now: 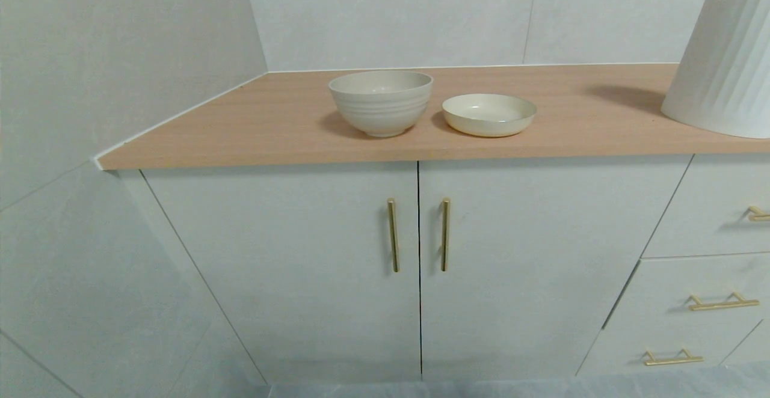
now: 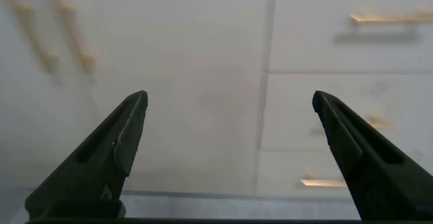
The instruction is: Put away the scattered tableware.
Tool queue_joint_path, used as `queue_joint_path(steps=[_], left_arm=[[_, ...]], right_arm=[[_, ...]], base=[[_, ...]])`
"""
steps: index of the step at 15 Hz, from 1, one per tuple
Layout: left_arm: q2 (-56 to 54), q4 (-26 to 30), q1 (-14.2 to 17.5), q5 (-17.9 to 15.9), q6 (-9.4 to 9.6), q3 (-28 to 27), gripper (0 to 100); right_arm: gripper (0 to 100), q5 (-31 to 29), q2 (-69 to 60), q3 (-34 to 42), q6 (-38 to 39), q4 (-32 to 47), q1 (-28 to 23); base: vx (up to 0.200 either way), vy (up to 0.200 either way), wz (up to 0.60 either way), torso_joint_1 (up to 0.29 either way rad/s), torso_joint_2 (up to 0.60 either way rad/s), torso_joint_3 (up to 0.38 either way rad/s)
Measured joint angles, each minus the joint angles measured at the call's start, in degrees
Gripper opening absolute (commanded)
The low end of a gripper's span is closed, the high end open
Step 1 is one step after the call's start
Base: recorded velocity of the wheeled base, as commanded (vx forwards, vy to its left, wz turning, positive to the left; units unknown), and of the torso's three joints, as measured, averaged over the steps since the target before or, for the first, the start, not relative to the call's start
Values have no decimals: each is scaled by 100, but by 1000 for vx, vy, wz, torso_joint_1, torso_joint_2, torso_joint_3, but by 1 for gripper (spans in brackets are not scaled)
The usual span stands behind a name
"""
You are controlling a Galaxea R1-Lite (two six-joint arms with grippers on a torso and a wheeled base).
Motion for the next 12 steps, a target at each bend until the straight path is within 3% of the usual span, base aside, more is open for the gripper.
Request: queue_joint_path(steps=[8, 12], left_arm=[[0, -1, 0, 0, 0, 2, 100], [0, -1, 0, 0, 2, 2, 100]], right_arm=[[100, 1374, 1801, -518, 183, 227, 83], [100, 1492, 3168, -984, 185, 145, 756]], base=[[0, 0, 0, 0, 0, 0], [0, 0, 0, 0, 0, 0]])
